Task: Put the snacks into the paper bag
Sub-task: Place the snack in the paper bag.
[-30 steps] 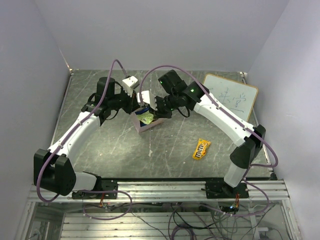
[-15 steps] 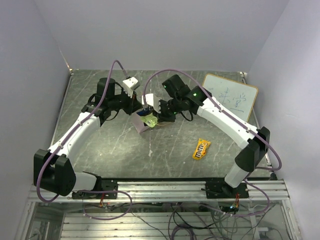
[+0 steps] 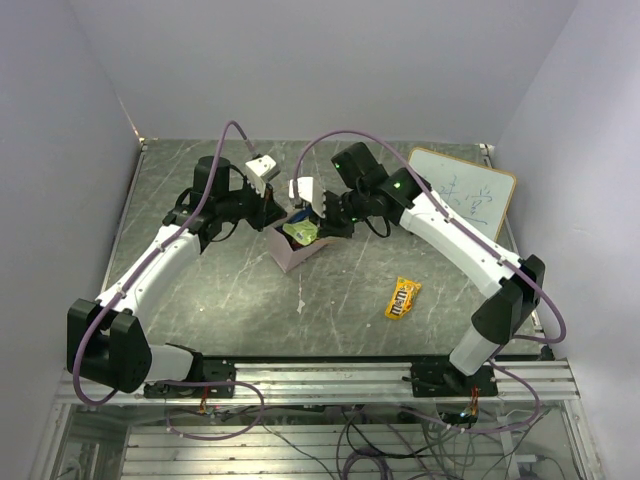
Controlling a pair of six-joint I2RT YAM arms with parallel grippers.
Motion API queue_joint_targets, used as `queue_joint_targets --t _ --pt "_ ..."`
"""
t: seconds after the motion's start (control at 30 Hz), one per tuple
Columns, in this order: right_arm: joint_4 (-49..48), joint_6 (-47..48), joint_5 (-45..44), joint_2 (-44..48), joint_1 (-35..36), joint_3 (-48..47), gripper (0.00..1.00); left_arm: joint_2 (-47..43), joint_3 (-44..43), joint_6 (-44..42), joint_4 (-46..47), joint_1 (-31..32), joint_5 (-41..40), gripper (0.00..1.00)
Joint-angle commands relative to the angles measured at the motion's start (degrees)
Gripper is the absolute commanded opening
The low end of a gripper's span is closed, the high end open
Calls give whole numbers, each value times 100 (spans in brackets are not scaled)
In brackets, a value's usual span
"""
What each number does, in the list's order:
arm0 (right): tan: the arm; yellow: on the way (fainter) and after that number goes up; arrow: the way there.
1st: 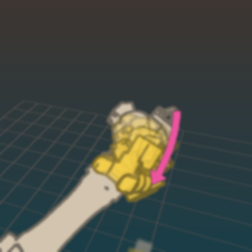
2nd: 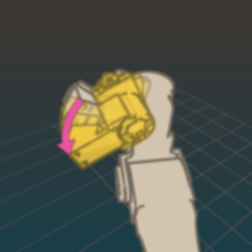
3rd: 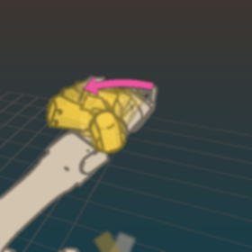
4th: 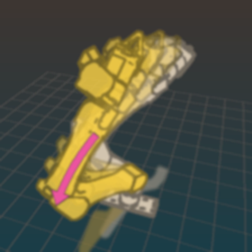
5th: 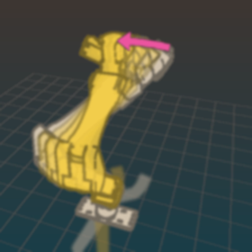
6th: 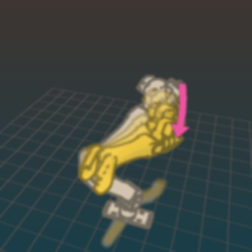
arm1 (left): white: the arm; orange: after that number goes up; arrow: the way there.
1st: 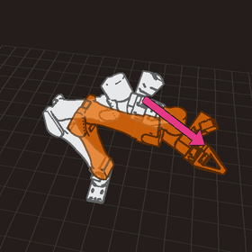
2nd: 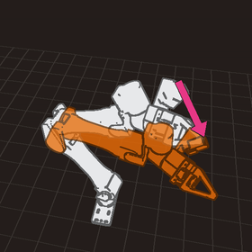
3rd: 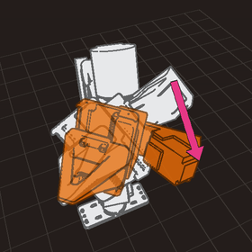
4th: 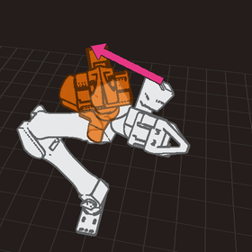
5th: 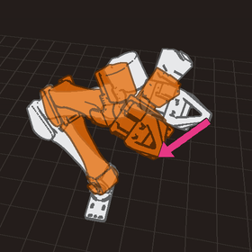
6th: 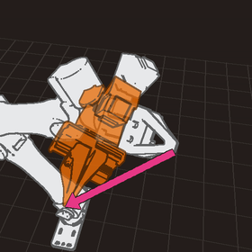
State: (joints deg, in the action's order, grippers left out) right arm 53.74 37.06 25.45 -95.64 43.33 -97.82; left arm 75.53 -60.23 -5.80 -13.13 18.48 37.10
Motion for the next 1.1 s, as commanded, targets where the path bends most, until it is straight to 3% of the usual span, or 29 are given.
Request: queue_joint_targets --t 0.0,0.17,0.77,1.07 --pt "386 204 25 14 -65 -85 0 -187 -38 -61 376 24 284 7" --pt "798 337 106 -172 -66 -153 0 -198 -20 -94 389 24 268 7" --pt "388 -112 -395 -377 -65 -143 0 -251 54 -212 393 33 505 7" --pt "86 -250 -527 -234 -69 -281 28 -240 81 -211 416 33 508 7"
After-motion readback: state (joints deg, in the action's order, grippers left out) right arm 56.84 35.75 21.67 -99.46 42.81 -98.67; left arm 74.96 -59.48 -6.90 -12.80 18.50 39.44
